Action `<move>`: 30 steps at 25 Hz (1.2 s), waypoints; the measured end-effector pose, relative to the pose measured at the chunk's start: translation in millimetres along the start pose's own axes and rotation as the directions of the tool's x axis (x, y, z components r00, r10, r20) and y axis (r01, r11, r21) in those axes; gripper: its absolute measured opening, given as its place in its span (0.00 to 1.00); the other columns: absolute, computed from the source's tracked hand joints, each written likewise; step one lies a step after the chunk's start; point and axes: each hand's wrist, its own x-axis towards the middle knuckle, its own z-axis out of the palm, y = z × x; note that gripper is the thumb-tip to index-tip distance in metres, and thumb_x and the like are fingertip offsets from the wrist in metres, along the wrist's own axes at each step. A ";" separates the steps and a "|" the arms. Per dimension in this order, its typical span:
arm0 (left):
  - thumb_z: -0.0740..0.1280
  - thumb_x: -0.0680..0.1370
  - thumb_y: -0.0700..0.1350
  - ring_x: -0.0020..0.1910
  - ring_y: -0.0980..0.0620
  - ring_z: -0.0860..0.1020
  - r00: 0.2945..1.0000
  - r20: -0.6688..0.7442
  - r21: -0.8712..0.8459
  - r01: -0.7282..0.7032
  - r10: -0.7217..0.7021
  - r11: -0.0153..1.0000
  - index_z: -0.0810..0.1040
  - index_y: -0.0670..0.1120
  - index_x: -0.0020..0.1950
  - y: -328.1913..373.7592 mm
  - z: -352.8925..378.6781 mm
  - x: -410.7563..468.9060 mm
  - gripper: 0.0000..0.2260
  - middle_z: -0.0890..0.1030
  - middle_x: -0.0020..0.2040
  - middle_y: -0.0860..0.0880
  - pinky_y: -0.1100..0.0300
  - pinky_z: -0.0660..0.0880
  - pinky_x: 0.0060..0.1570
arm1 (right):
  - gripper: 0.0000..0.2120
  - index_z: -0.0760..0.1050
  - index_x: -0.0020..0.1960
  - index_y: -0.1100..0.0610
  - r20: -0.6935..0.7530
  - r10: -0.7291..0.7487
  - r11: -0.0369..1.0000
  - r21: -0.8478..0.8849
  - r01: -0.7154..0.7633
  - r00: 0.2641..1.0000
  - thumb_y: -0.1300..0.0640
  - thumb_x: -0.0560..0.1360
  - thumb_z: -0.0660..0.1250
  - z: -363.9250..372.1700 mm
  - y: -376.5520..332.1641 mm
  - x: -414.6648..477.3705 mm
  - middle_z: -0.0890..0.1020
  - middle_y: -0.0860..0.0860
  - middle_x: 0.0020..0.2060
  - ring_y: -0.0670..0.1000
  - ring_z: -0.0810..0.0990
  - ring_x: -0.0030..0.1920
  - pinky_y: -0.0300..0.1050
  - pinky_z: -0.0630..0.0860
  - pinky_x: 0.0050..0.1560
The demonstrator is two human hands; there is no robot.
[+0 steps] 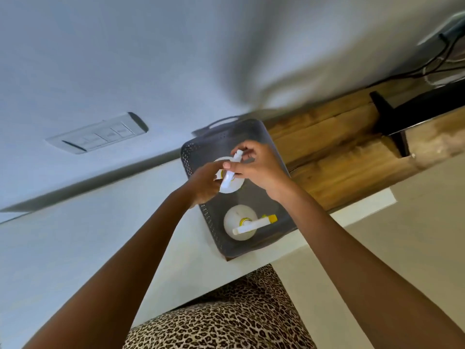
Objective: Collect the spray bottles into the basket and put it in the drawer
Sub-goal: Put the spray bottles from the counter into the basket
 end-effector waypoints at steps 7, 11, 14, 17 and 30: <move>0.57 0.77 0.31 0.62 0.43 0.74 0.983 -0.138 -0.121 0.108 -0.124 0.987 0.73 0.41 0.63 -5.4 11.5 3.4 0.17 0.76 0.64 0.41 0.48 0.72 0.63 | 0.13 0.73 0.43 0.60 -0.108 0.189 0.980 0.090 -0.179 0.976 0.62 0.66 0.76 -2.2 41.8 20.8 0.77 0.59 0.44 0.53 0.80 0.41 0.47 0.82 0.44; 0.63 0.77 0.37 0.60 0.46 0.76 0.958 -0.264 -0.132 0.075 -0.108 0.988 0.76 0.43 0.62 -2.7 20.8 -5.6 0.14 0.78 0.62 0.43 0.53 0.73 0.61 | 0.12 0.72 0.39 0.56 -0.094 0.228 0.967 0.138 -0.214 0.969 0.61 0.66 0.76 -2.8 48.4 19.9 0.79 0.58 0.43 0.53 0.82 0.40 0.45 0.82 0.45; 0.62 0.77 0.37 0.58 0.48 0.76 0.916 -0.357 -0.173 0.128 -0.184 0.976 0.77 0.42 0.59 -5.8 29.4 -16.6 0.12 0.79 0.61 0.44 0.58 0.71 0.55 | 0.12 0.73 0.41 0.58 -0.067 0.241 0.962 0.146 -0.229 0.968 0.61 0.66 0.76 1.8 56.1 11.4 0.80 0.60 0.45 0.54 0.82 0.42 0.49 0.82 0.49; 0.61 0.78 0.39 0.55 0.51 0.76 0.889 -0.398 -0.182 0.167 -0.228 0.969 0.77 0.42 0.59 -9.8 36.2 -26.0 0.11 0.79 0.61 0.44 0.62 0.69 0.51 | 0.15 0.74 0.47 0.61 -0.102 0.217 0.974 0.088 -0.209 0.971 0.59 0.66 0.77 5.2 59.0 4.9 0.80 0.59 0.45 0.55 0.82 0.41 0.57 0.80 0.53; 0.60 0.78 0.42 0.48 0.51 0.74 0.847 -0.529 0.081 -0.004 0.046 0.997 0.77 0.44 0.58 23.8 77.6 -146.9 0.11 0.79 0.59 0.41 0.62 0.67 0.48 | 0.19 0.71 0.60 0.63 -0.303 0.041 0.998 0.062 -0.023 0.952 0.53 0.74 0.68 -28.3 46.4 -135.6 0.79 0.60 0.58 0.58 0.78 0.58 0.57 0.75 0.61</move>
